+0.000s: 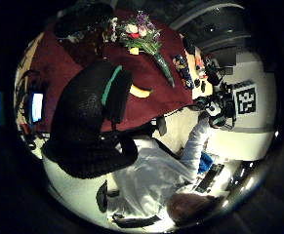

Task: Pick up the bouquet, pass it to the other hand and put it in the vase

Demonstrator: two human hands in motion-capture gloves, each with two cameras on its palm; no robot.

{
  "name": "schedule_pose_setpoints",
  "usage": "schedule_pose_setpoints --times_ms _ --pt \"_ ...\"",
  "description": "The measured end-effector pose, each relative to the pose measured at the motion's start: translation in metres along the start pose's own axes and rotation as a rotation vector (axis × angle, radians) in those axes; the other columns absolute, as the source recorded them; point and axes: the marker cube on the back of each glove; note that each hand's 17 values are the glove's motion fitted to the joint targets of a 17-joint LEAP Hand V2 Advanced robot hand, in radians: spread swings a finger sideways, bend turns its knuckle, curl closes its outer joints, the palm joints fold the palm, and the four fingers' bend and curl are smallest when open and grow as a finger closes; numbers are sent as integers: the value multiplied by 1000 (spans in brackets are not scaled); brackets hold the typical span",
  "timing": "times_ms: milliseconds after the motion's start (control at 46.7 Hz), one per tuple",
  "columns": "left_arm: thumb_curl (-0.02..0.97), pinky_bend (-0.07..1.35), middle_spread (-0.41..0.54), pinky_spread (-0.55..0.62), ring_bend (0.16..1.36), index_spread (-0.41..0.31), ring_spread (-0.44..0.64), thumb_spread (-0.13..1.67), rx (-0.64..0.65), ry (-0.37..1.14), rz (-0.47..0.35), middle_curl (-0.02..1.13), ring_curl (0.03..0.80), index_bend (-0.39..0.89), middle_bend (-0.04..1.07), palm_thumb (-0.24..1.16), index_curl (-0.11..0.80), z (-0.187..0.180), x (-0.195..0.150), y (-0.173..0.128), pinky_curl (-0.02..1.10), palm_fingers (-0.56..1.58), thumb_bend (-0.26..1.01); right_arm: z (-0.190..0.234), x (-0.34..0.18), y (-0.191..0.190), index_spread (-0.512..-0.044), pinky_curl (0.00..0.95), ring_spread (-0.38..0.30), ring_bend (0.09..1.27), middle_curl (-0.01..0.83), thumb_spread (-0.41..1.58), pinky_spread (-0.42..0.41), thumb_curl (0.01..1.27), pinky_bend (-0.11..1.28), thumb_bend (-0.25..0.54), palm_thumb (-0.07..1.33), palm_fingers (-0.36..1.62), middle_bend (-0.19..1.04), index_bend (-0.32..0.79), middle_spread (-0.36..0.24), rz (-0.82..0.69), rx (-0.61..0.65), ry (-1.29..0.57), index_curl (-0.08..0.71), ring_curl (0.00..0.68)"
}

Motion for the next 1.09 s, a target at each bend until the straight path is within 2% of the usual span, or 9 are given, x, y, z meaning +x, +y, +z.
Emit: schedule_pose_setpoints --times_ms 21,64,150,364,514,663,877,963,1091 --pt "41 298 47 97 474 -5 64 442 -2 -1 0 53 95 157 212 180 46 0 0 0 59 505 111 0 0 1 -186 119 20 417 26 420 80 54 522 168 270 390 141 54 9 -1 2 -2 6 84" --pt "56 305 58 122 505 -6 81 586 -9 -6 1 94 142 150 206 194 71 2 0 1 97 487 114 -1 0 2 -229 170 25 454 46 559 100 68 571 174 292 345 147 62 14 -3 11 -11 28 127" --pt "84 310 74 150 535 -8 104 796 -12 -15 2 147 195 149 196 207 110 4 1 5 148 459 109 -1 0 3 -286 231 32 501 81 765 128 89 626 166 309 289 167 85 18 -11 29 -22 58 184" --pt "145 308 91 185 555 -9 138 1054 -13 -6 18 213 239 147 186 230 176 10 -2 11 208 426 77 -10 -8 -5 -344 283 41 539 154 1023 163 136 664 120 327 247 191 115 29 -40 58 -28 100 234" --pt "177 307 95 200 560 -10 147 1128 -9 22 28 244 255 147 183 239 208 12 -3 11 237 411 47 -13 -10 -7 -356 302 43 546 192 1096 169 163 677 85 338 235 189 115 31 -22 71 -37 122 253" --pt "200 308 105 205 564 -9 152 1164 -8 69 66 265 265 147 181 249 232 22 3 8 260 398 19 -12 -2 -2 -362 313 43 577 230 1136 190 182 696 50 345 274 208 90 35 26 13 -49 125 269" --pt "227 352 134 230 594 14 186 1185 5 -57 137 284 286 103 174 258 225 44 22 3 299 300 -13 -20 24 1 -332 351 37 646 295 1157 207 208 787 3 356 332 287 15 35 108 46 -108 82 310" --pt "236 374 153 249 610 23 201 1188 -6 -40 170 287 292 104 171 253 222 48 28 6 310 252 -17 -21 35 -5 -313 366 23 691 313 1157 190 227 840 7 402 353 307 -17 31 133 33 -154 53 325" --pt "246 393 166 263 630 36 217 1191 26 -21 208 292 298 116 177 250 220 47 36 9 319 223 -17 -12 52 -26 -300 379 14 725 335 1149 177 246 876 -6 439 331 333 2 28 173 47 -237 29 344"
